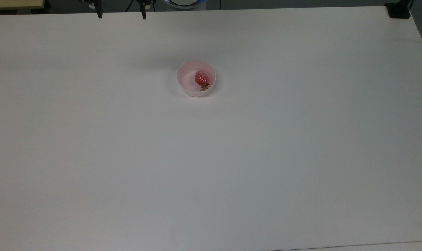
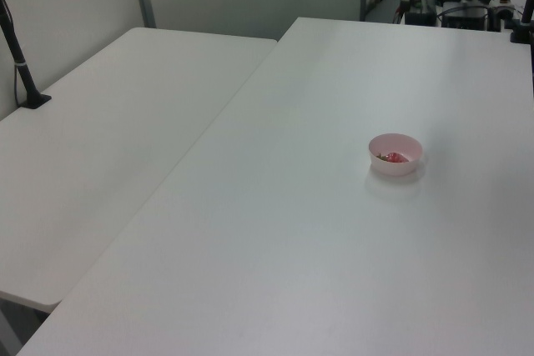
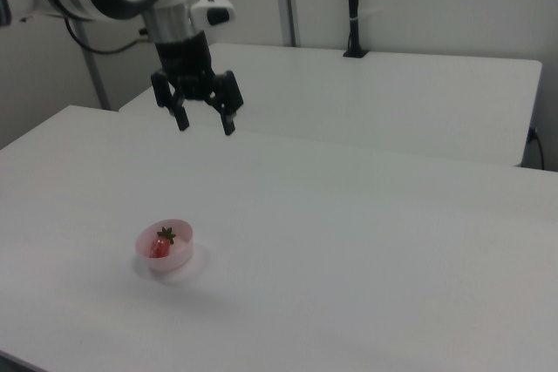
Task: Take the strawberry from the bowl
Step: 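Lower the open gripper down into the pink bowl over the strawberry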
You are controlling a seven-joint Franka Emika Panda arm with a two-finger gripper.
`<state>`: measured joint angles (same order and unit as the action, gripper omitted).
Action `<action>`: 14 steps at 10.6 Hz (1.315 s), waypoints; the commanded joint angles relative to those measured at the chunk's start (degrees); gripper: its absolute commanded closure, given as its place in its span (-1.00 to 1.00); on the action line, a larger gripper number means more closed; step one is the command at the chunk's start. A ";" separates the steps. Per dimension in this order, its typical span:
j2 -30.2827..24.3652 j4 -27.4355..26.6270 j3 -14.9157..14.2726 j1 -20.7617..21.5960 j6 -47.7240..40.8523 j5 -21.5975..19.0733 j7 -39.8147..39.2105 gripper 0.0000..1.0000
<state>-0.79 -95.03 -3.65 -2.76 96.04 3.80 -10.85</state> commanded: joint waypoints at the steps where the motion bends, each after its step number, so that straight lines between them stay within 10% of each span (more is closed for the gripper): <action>1: 1.75 -5.32 2.23 1.79 -0.15 3.56 5.55 -1.00; 6: 4.72 -18.25 10.84 1.97 8.27 5.07 19.87 -0.82; 9: 10.79 -18.26 12.34 2.06 13.02 5.07 21.05 0.21; 11: 12.03 -18.17 13.67 1.97 15.31 5.07 21.22 0.17; 14: 13.08 -18.17 14.55 2.05 15.58 5.07 21.40 -0.43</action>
<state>11.84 -113.22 10.40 -1.08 110.91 7.81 9.23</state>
